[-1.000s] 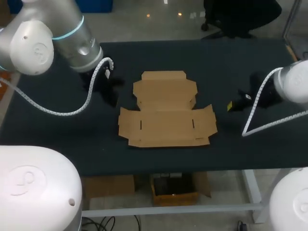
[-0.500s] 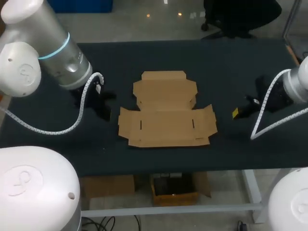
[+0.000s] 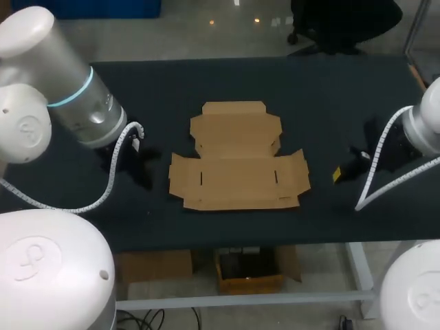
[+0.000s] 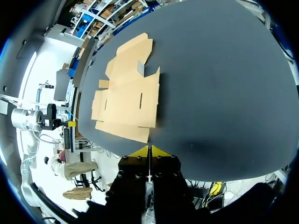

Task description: Assemble the packaging by folding the flat box into shape, placing the metal phone stand inside, and closing the box properly

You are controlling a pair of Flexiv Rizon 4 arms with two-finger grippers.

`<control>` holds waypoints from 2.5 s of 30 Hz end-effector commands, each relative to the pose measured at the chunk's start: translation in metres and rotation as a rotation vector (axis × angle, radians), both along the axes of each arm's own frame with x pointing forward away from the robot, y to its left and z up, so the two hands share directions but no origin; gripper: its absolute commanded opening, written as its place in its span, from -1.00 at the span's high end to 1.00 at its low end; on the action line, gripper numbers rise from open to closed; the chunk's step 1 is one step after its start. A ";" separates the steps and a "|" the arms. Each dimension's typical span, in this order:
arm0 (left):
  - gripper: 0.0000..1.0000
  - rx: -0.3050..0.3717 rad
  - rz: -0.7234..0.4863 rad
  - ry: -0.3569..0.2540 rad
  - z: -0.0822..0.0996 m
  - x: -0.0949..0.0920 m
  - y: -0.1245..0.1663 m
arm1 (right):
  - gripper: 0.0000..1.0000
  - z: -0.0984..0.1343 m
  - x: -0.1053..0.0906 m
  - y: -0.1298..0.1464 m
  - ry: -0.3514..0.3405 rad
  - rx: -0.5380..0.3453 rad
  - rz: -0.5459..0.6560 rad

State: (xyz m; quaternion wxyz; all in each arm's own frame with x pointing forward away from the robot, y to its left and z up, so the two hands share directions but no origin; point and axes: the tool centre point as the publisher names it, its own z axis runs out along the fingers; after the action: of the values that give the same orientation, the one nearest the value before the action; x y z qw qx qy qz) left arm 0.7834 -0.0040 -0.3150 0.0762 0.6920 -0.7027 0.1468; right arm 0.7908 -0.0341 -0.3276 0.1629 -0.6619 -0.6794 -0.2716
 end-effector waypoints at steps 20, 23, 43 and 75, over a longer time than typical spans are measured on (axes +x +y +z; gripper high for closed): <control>1.00 -0.077 -0.019 0.024 -0.013 -0.011 0.008 | 1.00 -0.017 -0.023 -0.002 0.028 -0.032 -0.101; 1.00 -0.077 -0.019 0.024 -0.013 -0.011 0.008 | 1.00 -0.017 -0.023 -0.002 0.028 -0.032 -0.101; 1.00 -0.131 -0.014 0.008 -0.043 -0.009 0.003 | 1.00 -0.054 -0.019 0.022 0.184 -0.017 -0.127; 1.00 -0.212 -0.113 0.069 -0.077 -0.004 -0.025 | 1.00 -0.104 -0.014 0.051 0.246 0.027 -0.087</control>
State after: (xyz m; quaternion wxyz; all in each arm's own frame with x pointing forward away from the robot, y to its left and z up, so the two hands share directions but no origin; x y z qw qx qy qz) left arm 0.7773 -0.0271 -0.3881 0.1798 0.6448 -0.7175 0.1928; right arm 0.7684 0.0147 -0.4220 0.2344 -0.7189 -0.6203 -0.2084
